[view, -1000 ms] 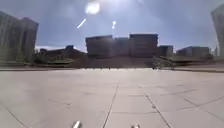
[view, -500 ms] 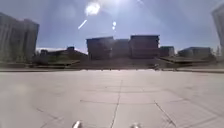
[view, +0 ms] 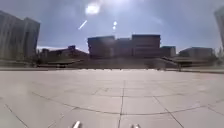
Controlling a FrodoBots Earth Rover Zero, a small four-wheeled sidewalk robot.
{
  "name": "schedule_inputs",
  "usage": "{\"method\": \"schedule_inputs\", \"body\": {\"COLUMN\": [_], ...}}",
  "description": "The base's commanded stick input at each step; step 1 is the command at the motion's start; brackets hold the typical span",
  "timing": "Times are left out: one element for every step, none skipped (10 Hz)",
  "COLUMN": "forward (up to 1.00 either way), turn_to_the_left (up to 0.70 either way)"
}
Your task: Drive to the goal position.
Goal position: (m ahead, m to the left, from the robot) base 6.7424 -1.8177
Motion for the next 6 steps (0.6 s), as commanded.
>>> {"method": "schedule_inputs", "body": {"forward": [0.85,0.85,0.85,0.85,0.85,0.85], "turn_to_the_left": [0.0,0.0,-0.04,-0.2,-0.34,-0.34]}}
